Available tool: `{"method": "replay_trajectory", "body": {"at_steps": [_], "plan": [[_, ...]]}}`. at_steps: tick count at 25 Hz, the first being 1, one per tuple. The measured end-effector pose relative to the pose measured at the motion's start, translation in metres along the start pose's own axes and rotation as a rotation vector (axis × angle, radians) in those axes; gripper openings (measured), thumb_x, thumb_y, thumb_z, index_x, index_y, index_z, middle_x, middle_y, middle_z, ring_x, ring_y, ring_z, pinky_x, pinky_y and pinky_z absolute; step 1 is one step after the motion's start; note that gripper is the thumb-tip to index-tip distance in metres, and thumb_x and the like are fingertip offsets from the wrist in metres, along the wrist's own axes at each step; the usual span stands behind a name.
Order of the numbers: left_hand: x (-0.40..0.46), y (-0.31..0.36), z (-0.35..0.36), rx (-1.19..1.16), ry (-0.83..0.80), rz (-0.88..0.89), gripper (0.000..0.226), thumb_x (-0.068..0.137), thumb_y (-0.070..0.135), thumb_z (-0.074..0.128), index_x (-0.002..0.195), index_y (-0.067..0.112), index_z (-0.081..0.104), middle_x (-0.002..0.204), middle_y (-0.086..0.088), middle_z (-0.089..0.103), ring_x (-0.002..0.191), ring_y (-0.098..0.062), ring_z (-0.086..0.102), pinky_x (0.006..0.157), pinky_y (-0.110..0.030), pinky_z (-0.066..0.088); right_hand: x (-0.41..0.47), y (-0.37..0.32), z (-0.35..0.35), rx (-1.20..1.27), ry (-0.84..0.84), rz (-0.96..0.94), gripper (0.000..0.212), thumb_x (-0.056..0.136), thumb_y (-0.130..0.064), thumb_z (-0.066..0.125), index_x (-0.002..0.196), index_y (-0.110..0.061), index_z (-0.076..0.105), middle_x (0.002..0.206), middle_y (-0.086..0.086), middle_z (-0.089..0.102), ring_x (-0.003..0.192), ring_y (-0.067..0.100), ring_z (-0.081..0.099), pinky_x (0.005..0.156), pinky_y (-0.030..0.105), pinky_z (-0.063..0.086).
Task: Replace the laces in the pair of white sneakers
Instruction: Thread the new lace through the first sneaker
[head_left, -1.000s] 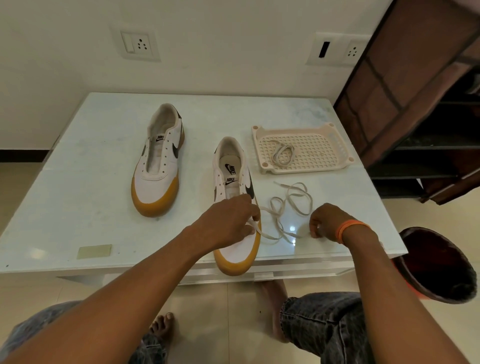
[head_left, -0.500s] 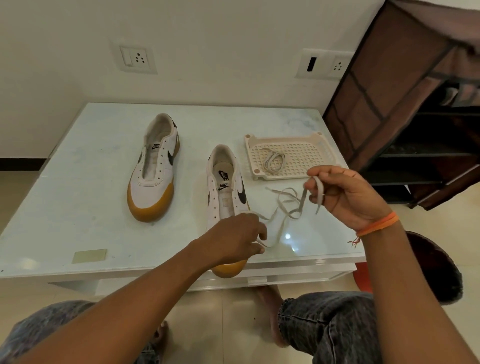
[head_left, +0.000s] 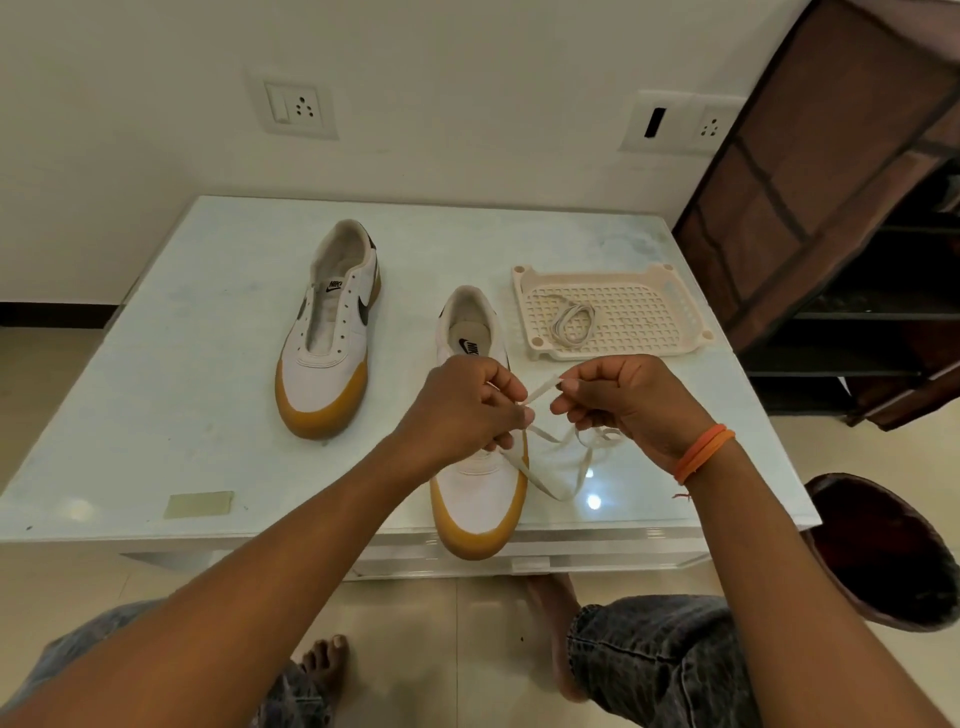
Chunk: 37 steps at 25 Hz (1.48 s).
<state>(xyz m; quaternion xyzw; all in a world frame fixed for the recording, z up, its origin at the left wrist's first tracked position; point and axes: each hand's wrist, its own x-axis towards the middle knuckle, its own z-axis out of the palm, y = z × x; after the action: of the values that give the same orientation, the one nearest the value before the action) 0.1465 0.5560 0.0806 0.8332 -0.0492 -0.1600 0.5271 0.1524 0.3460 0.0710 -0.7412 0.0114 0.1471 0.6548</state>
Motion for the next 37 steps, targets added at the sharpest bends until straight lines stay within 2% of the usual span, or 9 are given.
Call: {"method": "replay_trajectory", "body": {"at_steps": [3, 6, 9, 12, 17, 20, 23, 27, 37], "plan": [[0.003, -0.002, -0.008, 0.255, 0.028, 0.143, 0.009, 0.085, 0.012, 0.071, 0.093, 0.016, 0.074, 0.075, 0.008, 0.071, 0.058, -0.003, 0.065, 0.064, -0.013, 0.053, 0.001, 0.001, -0.002, -0.219, 0.068, -0.014, 0.007, 0.084, -0.017, 0.072, 0.088, -0.012, 0.075, 0.077, 0.006, 0.07, 0.066, 0.013, 0.057, 0.06, 0.022, 0.046], [0.006, -0.001, -0.009, 0.223, -0.027, 0.159, 0.011, 0.086, 0.016, 0.072, 0.096, 0.018, 0.076, 0.077, 0.01, 0.071, 0.058, -0.002, 0.064, 0.06, -0.01, 0.049, -0.002, -0.003, -0.001, -0.444, 0.092, -0.157, 0.024, 0.075, -0.026, 0.08, 0.098, -0.027, 0.075, 0.096, -0.007, 0.067, 0.081, 0.001, 0.058, 0.072, 0.016, 0.047], [0.006, 0.001, -0.011, 0.121, -0.073, 0.092, 0.015, 0.082, 0.019, 0.076, 0.096, 0.015, 0.077, 0.078, 0.003, 0.074, 0.06, -0.007, 0.067, 0.06, -0.017, 0.054, -0.003, -0.004, 0.022, -0.395, -0.026, -0.275, 0.04, 0.073, -0.026, 0.08, 0.112, -0.022, 0.072, 0.106, -0.006, 0.071, 0.095, 0.003, 0.067, 0.083, 0.017, 0.053], [0.006, 0.003, -0.027, -0.022, -0.118, -0.033, 0.015, 0.08, 0.013, 0.077, 0.094, 0.006, 0.074, 0.078, -0.008, 0.075, 0.062, -0.013, 0.068, 0.063, -0.026, 0.059, -0.001, 0.002, 0.047, -0.261, 0.032, -0.33, 0.029, 0.076, -0.009, 0.078, 0.104, -0.007, 0.074, 0.087, 0.004, 0.075, 0.078, 0.014, 0.073, 0.072, 0.022, 0.057], [0.007, 0.004, -0.048, -0.077, -0.146, -0.14, 0.018, 0.083, 0.007, 0.074, 0.098, 0.001, 0.067, 0.081, -0.014, 0.075, 0.062, -0.019, 0.07, 0.063, -0.03, 0.06, 0.001, 0.008, 0.062, -0.183, 0.041, -0.295, 0.012, 0.081, -0.005, 0.073, 0.092, -0.007, 0.076, 0.078, 0.002, 0.075, 0.067, 0.017, 0.07, 0.063, 0.026, 0.058], [0.009, -0.007, -0.052, 0.093, -0.028, -0.202, 0.009, 0.084, 0.007, 0.074, 0.091, 0.004, 0.07, 0.081, -0.012, 0.074, 0.066, -0.019, 0.071, 0.062, -0.028, 0.061, 0.005, 0.021, 0.079, -0.328, 0.181, -0.26, 0.005, 0.087, -0.012, 0.068, 0.085, -0.011, 0.072, 0.075, -0.004, 0.068, 0.07, 0.012, 0.064, 0.067, 0.029, 0.055], [0.009, -0.025, -0.049, 0.239, 0.051, -0.336, 0.003, 0.085, 0.001, 0.07, 0.088, 0.001, 0.071, 0.086, -0.016, 0.072, 0.07, -0.021, 0.07, 0.062, -0.027, 0.06, 0.012, 0.039, 0.095, -0.62, 0.324, -0.279, 0.002, 0.087, -0.015, 0.069, 0.087, -0.014, 0.07, 0.095, -0.003, 0.054, 0.082, 0.008, 0.052, 0.078, 0.023, 0.046], [0.004, -0.036, -0.033, 0.215, 0.021, -0.42, 0.006, 0.083, 0.003, 0.073, 0.088, 0.0, 0.072, 0.085, -0.017, 0.072, 0.074, -0.026, 0.072, 0.071, -0.035, 0.061, 0.018, 0.057, 0.11, -0.919, 0.393, -0.349, 0.005, 0.082, -0.013, 0.073, 0.085, -0.016, 0.075, 0.109, 0.007, 0.049, 0.096, 0.024, 0.051, 0.079, 0.036, 0.05], [0.007, -0.046, -0.026, 0.015, 0.094, -0.473, 0.004, 0.079, 0.001, 0.076, 0.079, 0.003, 0.072, 0.085, -0.017, 0.072, 0.076, -0.027, 0.073, 0.072, -0.033, 0.061, 0.028, 0.048, 0.109, -0.693, 0.229, 0.067, 0.004, 0.083, -0.033, 0.072, 0.086, -0.031, 0.074, 0.108, -0.003, 0.034, 0.107, 0.019, 0.037, 0.094, 0.035, 0.041]]}}
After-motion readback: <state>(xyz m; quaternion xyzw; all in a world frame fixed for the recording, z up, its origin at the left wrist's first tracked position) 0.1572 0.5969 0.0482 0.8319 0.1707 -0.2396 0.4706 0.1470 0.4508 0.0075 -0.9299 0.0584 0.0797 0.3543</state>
